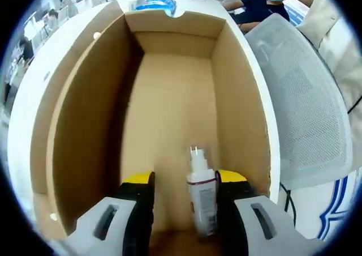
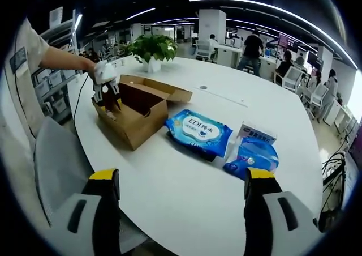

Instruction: Operate the shoe box by opening the lid, removing the specified soft item, and placing it in the target area until the item is outside and the box remains undamaged.

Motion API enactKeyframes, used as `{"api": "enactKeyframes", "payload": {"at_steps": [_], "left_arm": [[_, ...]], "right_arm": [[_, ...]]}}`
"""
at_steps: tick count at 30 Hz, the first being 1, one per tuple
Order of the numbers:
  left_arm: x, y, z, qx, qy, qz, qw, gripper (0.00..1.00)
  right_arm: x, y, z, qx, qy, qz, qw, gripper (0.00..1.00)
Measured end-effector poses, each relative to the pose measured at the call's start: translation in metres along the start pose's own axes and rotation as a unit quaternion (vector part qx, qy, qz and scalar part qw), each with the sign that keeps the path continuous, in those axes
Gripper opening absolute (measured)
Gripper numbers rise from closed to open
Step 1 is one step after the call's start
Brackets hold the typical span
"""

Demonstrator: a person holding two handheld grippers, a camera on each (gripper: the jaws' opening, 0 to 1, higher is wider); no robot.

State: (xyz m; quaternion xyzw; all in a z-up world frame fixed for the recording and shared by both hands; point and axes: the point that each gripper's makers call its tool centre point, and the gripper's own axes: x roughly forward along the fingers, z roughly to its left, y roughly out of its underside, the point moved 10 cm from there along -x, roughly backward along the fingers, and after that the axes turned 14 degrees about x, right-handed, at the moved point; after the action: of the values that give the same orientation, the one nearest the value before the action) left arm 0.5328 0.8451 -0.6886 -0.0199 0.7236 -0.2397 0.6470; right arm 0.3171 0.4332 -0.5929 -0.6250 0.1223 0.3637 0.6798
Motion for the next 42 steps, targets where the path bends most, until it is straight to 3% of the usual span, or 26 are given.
{"api": "enactKeyframes", "payload": {"at_steps": [8,11,15,23,35,42], "left_arm": [[-0.003,0.001,-0.006,-0.021,-0.010,0.001,0.9997,0.36],[-0.001,0.006,-0.010,-0.025,-0.007,0.018,0.9995,0.35],[-0.004,0.008,-0.011,-0.041,-0.015,0.011,0.9990,0.33],[-0.004,0.021,-0.010,-0.060,-0.023,0.062,0.9960,0.25],[-0.002,0.025,-0.013,-0.071,-0.029,0.071,0.9945,0.18],[-0.006,0.017,-0.017,-0.073,-0.038,0.069,0.9942,0.17]], "right_arm": [[0.004,0.000,0.005,-0.003,-0.007,0.000,1.0000,0.85],[0.005,0.000,0.006,-0.004,-0.009,0.000,1.0000,0.85],[0.005,-0.001,0.007,-0.004,-0.010,-0.003,0.9999,0.84],[0.006,-0.002,0.008,-0.006,-0.014,-0.004,0.9999,0.83],[0.007,-0.003,0.011,-0.009,-0.020,-0.008,0.9997,0.82],[0.007,-0.002,0.011,-0.009,-0.022,-0.009,0.9997,0.81]]}}
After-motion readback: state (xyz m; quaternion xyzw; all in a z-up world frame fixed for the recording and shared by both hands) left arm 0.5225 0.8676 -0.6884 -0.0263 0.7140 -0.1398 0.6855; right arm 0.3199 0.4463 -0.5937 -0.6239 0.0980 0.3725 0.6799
